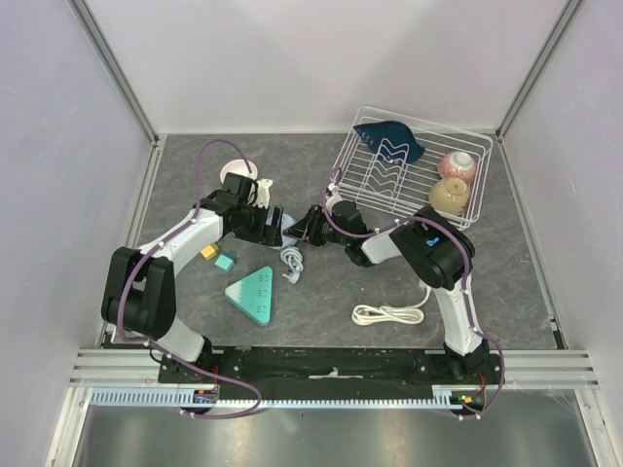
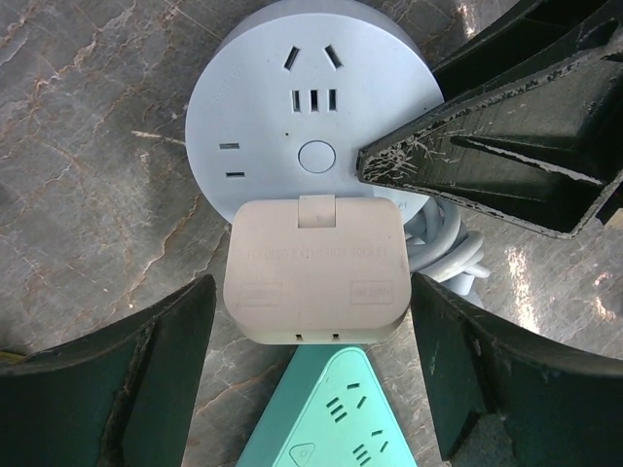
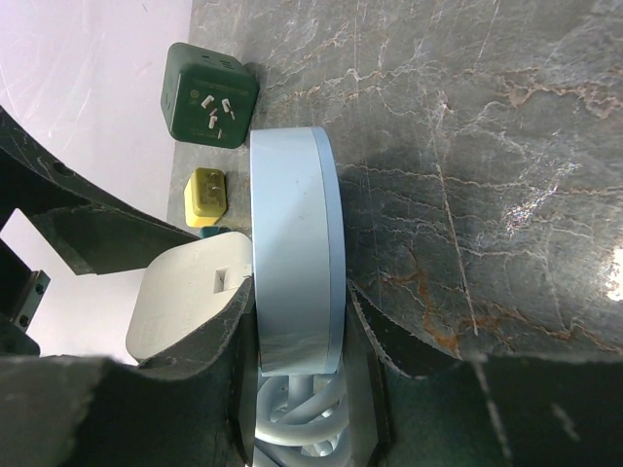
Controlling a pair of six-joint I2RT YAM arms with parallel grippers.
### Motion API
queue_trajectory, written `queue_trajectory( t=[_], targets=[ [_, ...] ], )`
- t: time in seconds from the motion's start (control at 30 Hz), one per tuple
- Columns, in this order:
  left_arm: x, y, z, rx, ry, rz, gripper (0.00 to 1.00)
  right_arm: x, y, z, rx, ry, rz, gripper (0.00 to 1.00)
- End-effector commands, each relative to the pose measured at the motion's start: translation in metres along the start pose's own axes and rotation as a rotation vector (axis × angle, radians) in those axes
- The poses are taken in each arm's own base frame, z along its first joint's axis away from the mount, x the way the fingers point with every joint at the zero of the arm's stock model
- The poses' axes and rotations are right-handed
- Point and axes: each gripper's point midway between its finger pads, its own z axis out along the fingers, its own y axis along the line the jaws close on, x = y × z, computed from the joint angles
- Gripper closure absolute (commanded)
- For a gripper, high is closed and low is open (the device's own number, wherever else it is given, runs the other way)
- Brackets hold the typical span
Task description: Pull the plug off the socket
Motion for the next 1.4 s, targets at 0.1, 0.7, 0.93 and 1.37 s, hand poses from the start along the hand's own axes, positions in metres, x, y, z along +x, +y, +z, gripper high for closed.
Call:
queue_trajectory(
  t=[0.1,0.7,0.93,1.37],
  targets=[
    [-0.023,-0.009,0.001,0.056,-0.056,0.056,0.20,0.038,-0.069,-0.012,0.208,0.111,-0.015,0.88],
    [-0.028,-0.019,-0.019,0.077,-0.085,0.038,0.98,0.039,-0.083,-0.016,0.286,0.113,-0.026,0.96],
    [-0.036,-0.023,-0.032,0.074,-0.095,0.021,0.98,0.036,-0.087,-0.017,0.314,0.106,-0.041,0.99],
    [-0.057,-0.026,-0.054,0.057,-0.125,-0.004,0.98,0.034,-0.091,-0.021,0.349,0.103,-0.067,1.00]
  ],
)
